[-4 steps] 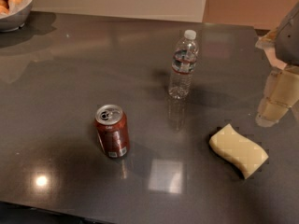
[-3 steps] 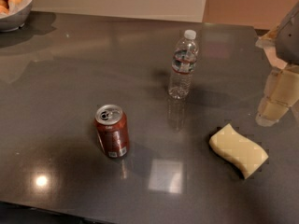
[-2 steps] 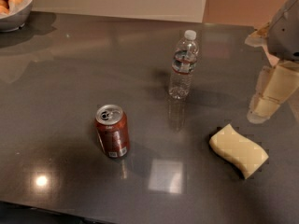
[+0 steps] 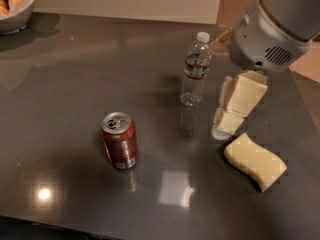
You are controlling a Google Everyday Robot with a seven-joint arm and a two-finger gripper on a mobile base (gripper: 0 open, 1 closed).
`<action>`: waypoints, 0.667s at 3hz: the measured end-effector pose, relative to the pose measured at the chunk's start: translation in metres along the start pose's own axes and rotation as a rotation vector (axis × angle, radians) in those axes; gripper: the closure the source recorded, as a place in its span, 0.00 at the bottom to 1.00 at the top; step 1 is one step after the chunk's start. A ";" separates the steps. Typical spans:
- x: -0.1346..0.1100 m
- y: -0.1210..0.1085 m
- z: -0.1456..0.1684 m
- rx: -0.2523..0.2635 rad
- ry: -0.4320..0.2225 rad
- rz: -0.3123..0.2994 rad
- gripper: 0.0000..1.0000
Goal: Move coke can near water bottle
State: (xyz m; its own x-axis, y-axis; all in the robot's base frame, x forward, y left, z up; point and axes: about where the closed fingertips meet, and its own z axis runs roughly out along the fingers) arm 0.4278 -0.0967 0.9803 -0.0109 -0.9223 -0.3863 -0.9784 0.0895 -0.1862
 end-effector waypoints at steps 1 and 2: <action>-0.036 0.022 0.024 -0.043 -0.038 -0.063 0.00; -0.062 0.039 0.051 -0.058 -0.049 -0.092 0.00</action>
Offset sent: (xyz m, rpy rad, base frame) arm -0.0358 0.1195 -0.0643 0.0384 0.0488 0.1487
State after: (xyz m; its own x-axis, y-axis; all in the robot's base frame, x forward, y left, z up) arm 0.4004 -0.0165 0.9509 0.0878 -0.9060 -0.4141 -0.9852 -0.0176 -0.1703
